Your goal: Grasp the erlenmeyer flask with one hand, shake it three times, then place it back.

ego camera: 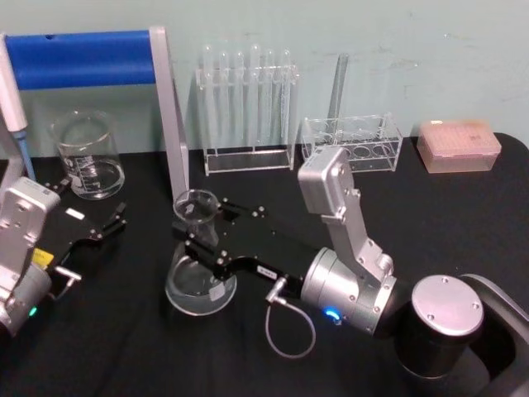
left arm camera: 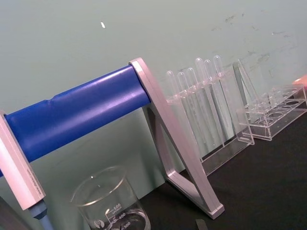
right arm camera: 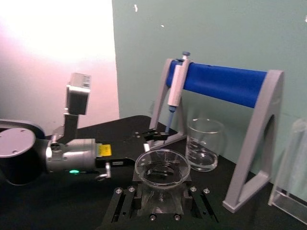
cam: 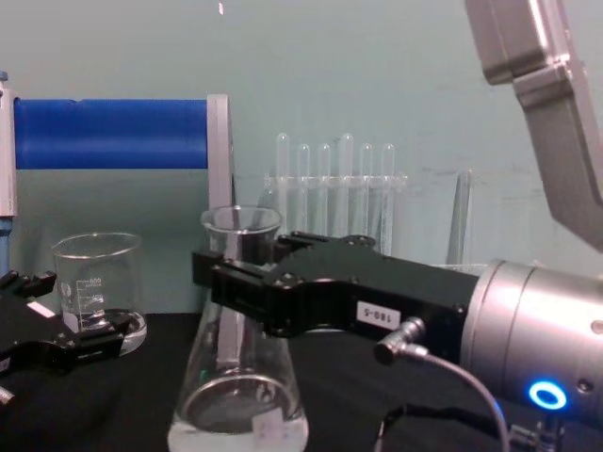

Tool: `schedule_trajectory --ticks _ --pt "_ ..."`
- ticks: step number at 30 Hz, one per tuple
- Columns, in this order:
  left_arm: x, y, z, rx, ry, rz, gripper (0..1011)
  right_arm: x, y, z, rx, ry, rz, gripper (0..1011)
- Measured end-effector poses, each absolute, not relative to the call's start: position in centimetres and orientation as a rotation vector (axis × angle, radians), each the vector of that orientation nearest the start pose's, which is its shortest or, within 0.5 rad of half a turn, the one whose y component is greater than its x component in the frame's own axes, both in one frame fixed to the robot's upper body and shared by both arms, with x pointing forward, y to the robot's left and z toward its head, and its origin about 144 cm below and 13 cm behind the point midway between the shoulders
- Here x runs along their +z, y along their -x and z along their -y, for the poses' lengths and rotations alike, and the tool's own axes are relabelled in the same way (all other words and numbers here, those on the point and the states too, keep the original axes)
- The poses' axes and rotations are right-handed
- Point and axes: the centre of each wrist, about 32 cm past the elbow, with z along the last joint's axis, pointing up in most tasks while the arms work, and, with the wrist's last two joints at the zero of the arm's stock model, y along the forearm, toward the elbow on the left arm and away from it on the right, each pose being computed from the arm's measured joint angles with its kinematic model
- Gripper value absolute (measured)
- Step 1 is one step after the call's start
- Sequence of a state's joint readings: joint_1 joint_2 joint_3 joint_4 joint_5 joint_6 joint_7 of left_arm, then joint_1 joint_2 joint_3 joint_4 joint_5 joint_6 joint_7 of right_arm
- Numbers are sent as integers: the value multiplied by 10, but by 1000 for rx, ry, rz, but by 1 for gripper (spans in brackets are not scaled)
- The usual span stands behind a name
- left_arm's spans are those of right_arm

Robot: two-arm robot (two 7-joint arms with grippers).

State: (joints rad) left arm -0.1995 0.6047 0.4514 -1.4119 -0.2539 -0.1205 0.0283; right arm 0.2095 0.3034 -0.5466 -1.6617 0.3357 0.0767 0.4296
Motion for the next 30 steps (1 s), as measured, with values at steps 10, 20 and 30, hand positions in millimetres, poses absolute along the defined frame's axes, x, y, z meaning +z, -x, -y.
schedule_trajectory --ticks 10,20,30 --pt "1140 -489 -310 1248 -304 285 1001 1196 -469 144 -598 -1 50 449" --pt "1140 -489 -310 1248 -304 285 1001 1197 -485 167 -740 5 71 449" --pt "1140 -489 -310 1248 -304 285 1001 1200 -502 205 -925 14 102 449"
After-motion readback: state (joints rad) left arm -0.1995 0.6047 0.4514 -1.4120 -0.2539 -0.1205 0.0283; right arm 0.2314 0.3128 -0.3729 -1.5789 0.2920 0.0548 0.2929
